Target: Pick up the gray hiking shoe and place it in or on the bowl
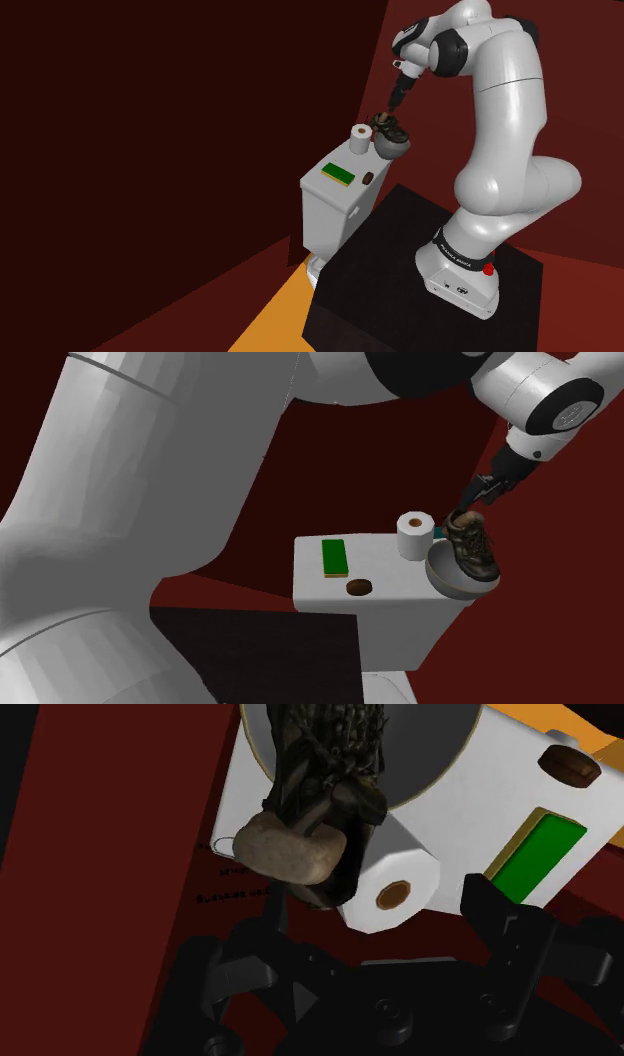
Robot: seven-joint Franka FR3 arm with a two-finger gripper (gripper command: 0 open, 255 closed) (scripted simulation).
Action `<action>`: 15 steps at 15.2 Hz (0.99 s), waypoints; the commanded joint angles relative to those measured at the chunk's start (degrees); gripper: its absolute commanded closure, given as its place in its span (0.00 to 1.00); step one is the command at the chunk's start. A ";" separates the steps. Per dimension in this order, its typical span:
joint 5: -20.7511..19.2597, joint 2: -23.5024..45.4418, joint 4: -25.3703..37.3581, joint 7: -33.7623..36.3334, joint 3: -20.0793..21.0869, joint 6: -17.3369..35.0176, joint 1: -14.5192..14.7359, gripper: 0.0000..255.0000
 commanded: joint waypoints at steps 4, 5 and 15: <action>-1.15 -3.63 -12.99 -0.12 -3.47 16.33 4.50 0.00; -0.89 -3.13 -12.94 -0.25 -3.26 16.76 4.40 0.00; 0.70 -0.14 -12.37 -1.03 -2.30 18.98 3.96 0.00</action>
